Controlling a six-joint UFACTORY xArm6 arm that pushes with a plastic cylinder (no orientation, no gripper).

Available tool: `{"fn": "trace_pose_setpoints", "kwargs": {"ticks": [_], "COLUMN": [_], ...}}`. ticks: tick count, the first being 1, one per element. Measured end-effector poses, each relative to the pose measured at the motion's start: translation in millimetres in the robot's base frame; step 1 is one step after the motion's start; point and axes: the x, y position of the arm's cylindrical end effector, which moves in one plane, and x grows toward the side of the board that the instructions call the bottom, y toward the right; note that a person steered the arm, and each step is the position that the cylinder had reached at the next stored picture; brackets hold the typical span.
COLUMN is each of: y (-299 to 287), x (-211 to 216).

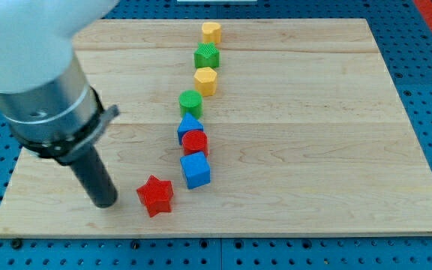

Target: Adjust the blue cube to form a vertical line with a group of blocks

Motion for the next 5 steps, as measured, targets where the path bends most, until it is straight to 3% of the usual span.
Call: {"fn": "trace_pose_setpoints", "kwargs": {"ticks": [2,5], "y": [47,59], "x": [-4,19]}}
